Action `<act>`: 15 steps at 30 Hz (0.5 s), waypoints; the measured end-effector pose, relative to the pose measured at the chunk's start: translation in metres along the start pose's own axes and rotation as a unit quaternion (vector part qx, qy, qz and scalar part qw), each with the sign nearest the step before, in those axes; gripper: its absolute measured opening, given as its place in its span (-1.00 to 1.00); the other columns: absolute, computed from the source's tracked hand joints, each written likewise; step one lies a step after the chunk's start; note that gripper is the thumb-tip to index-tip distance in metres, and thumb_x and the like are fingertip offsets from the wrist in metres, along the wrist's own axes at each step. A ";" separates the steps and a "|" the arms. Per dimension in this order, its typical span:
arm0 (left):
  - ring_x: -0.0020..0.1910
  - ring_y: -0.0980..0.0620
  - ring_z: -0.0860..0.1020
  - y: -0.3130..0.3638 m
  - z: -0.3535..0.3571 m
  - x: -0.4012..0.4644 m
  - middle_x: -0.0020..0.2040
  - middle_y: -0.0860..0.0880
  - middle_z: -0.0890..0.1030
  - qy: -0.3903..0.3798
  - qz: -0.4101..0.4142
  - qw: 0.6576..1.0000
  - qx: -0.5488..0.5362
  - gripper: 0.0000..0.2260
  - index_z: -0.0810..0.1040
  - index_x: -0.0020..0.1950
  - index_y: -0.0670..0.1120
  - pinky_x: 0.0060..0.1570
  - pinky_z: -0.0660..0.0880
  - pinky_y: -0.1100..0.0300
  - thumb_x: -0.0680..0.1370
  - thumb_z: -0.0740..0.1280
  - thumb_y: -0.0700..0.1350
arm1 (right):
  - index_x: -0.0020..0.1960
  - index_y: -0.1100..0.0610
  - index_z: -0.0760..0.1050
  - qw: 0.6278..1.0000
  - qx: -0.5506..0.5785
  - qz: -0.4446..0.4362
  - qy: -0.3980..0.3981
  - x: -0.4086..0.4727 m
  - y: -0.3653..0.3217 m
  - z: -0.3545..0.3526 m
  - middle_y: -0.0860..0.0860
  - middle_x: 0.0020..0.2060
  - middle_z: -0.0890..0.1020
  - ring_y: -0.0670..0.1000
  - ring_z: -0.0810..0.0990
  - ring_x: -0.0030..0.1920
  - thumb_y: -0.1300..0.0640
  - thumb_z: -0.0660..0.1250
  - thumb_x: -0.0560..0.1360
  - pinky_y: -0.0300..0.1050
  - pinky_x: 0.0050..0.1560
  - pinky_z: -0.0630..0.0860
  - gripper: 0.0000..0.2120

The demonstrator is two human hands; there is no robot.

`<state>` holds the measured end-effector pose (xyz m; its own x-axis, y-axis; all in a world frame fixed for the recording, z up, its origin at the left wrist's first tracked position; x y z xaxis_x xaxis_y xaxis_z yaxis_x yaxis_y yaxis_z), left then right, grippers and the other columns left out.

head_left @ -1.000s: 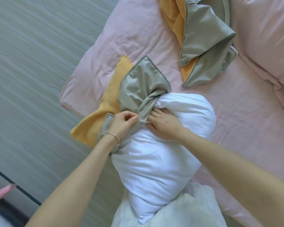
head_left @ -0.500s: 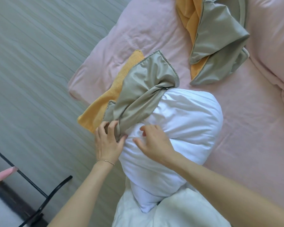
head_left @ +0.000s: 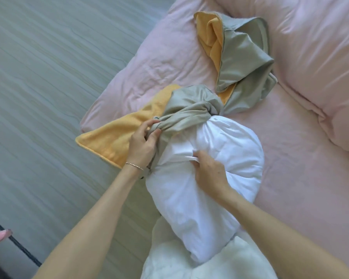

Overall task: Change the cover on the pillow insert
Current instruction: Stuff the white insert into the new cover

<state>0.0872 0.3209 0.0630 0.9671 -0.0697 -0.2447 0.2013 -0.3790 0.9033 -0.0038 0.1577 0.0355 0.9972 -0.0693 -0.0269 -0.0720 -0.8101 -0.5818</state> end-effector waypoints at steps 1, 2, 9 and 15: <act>-0.24 0.19 0.50 0.013 0.007 0.002 -0.04 -0.12 0.60 -0.006 0.007 0.999 -0.031 -0.82 0.51 0.10 -0.03 -0.17 0.42 0.34 0.53 0.29 -0.22 | -0.12 0.19 0.41 0.999 0.028 0.003 0.023 -0.002 0.004 -0.016 0.07 -0.44 0.54 0.15 0.47 -0.57 0.09 0.10 0.46 -0.26 -0.53 0.18 -0.81; -0.23 0.16 0.51 0.027 0.014 0.004 -0.09 -0.10 0.59 -0.015 0.019 0.998 -0.055 -0.83 0.52 0.09 -0.05 -0.17 0.43 0.35 0.54 0.27 -0.25 | -0.11 0.19 0.41 0.997 0.051 0.003 0.051 -0.004 0.007 -0.033 0.08 -0.45 0.54 0.16 0.47 -0.57 0.08 0.09 0.46 -0.25 -0.50 0.21 -0.80; -0.05 0.00 0.54 0.110 0.091 0.003 0.02 -0.17 0.61 -0.162 0.075 0.970 -0.163 -0.85 0.54 0.09 -0.10 0.03 0.48 0.15 0.53 0.29 -0.17 | -0.03 0.06 0.31 0.979 0.056 -0.012 0.196 -0.032 0.030 -0.141 0.05 -0.33 0.61 0.07 0.48 -0.35 0.12 0.10 0.38 -0.08 -0.36 0.34 -0.83; -0.08 -0.01 0.54 0.092 0.196 0.001 0.00 -0.04 0.57 -0.244 0.141 0.958 0.060 -0.75 0.50 0.18 -0.06 -0.10 0.41 0.28 0.53 0.28 -0.26 | 0.21 0.07 0.32 0.985 -0.055 0.044 0.158 -0.059 0.098 -0.137 0.08 -0.09 0.58 0.06 0.55 -0.19 0.23 0.12 0.36 -0.13 -0.34 0.46 -0.59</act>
<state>0.0763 0.1052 0.0769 0.7869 -0.5962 -0.1594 -0.1045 -0.3833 0.9177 -0.0727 0.0025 0.0919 0.9329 -0.3052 0.1914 -0.1764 -0.8503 -0.4959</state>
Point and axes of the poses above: each hand's wrist, its own x-axis towards the middle knuckle, its own z-axis out of the palm, y = z × x, the point moved 2 cm from there along x, towards the middle knuckle
